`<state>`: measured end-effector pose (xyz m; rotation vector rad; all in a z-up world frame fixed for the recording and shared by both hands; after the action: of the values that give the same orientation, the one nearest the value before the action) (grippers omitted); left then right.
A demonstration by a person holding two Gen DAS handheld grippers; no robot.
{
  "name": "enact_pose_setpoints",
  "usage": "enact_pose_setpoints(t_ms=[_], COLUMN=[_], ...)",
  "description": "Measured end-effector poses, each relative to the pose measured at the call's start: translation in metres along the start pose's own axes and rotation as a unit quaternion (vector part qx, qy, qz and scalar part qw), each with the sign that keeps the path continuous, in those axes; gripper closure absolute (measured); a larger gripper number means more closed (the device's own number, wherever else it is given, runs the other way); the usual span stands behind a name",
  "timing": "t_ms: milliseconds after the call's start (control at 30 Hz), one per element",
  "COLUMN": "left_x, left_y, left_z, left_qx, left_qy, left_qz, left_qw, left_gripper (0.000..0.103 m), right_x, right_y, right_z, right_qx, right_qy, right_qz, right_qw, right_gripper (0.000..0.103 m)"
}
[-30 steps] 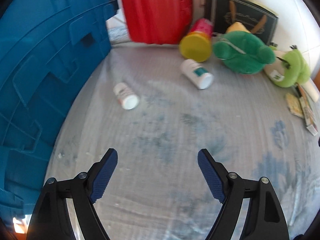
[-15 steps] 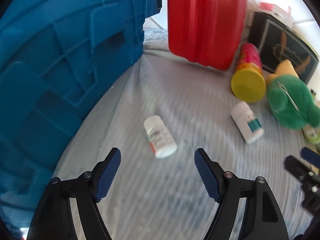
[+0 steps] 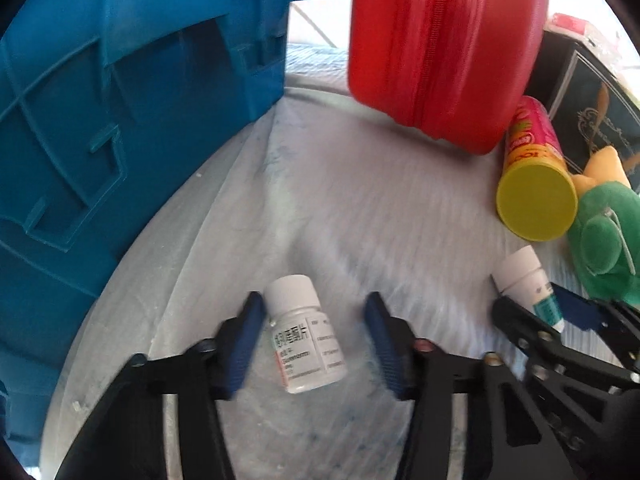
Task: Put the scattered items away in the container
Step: 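Grasp a white pill bottle with the left gripper while the right grasps another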
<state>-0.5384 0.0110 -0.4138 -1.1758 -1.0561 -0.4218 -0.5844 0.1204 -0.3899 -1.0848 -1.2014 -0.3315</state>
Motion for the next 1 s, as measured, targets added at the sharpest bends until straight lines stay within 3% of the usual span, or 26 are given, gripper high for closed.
enact_pose_setpoints(t_ms=[33, 67, 167, 567, 767, 1000], left_x=[0.001, 0.001, 0.003, 0.040, 0.094, 0.188], left_y=[0.000, 0.000, 0.003, 0.011, 0.018, 0.019], left_z=[0.001, 0.001, 0.000, 0.012, 0.024, 0.032], left_qx=[0.000, 0.001, 0.001, -0.022, -0.040, -0.058], left_qy=[-0.001, -0.002, -0.006, 0.007, 0.027, 0.044], left_qz=[0.001, 0.002, 0.005, 0.026, 0.054, 0.095], left_qw=[1.0000, 1.0000, 1.0000, 0.9994, 0.9974, 0.9928], left_gripper=[0.073, 0.076, 0.076, 0.076, 0.076, 0.076], right_x=[0.000, 0.000, 0.001, 0.036, 0.094, 0.179], right_y=[-0.002, -0.002, -0.003, 0.008, 0.015, 0.017], right_z=[0.000, -0.001, 0.000, 0.002, 0.003, 0.005], right_qx=[0.005, 0.007, 0.011, -0.001, -0.007, -0.008], right_qy=[0.006, 0.007, 0.015, 0.014, 0.029, 0.052], right_qz=[0.005, 0.005, 0.007, 0.021, 0.054, 0.113], right_qw=[1.000, 1.000, 1.000, 1.000, 0.998, 0.992], right_gripper=[0.057, 0.059, 0.069, 0.069, 0.069, 0.069])
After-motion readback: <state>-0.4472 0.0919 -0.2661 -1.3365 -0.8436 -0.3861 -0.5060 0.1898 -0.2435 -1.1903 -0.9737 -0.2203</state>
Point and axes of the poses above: each gripper's, at about its wrist camera, not at the fingertips, and x roughly against the way its jaws point, z to its right, y to its underside, the point moved 10 cm from there along -x, roughly the way its jaws point
